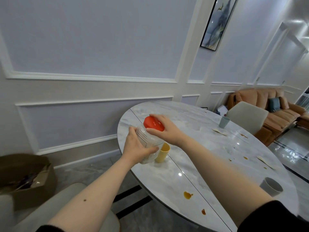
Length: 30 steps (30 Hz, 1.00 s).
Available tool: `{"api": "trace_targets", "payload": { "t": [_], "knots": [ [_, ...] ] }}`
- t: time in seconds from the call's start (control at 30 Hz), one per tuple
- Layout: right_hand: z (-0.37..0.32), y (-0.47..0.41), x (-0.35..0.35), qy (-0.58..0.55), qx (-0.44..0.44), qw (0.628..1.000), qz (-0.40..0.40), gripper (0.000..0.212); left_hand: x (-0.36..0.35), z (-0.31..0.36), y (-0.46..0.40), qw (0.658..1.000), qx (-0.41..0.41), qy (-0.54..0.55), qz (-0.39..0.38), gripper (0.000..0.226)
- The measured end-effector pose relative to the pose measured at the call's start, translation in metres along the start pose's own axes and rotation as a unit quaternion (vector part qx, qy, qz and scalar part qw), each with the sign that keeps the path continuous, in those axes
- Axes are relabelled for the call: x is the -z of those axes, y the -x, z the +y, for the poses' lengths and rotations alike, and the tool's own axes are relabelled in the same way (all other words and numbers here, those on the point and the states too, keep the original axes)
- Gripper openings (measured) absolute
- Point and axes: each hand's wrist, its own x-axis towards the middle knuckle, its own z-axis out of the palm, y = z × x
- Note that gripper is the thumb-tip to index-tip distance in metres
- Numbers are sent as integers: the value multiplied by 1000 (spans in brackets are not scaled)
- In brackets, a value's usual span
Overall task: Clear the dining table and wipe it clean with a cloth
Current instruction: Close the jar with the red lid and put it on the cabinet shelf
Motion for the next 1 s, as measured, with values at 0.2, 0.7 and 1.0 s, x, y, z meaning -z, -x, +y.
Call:
{"api": "trace_targets", "payload": {
  "t": [0.2, 0.7, 1.0],
  "knots": [
    [-21, -13, -27, -29, -24, 997, 69, 66, 16, -2, -4, 998, 20, -24, 50, 79],
    [-74, -57, -68, -87, 95, 991, 44, 58, 86, -25, -2, 993, 40, -9, 115, 79],
    [-142, -89, -110, -89, 164, 982, 29, 63, 139, -29, -2, 958, 72, -57, 273, 86]
  ]
}}
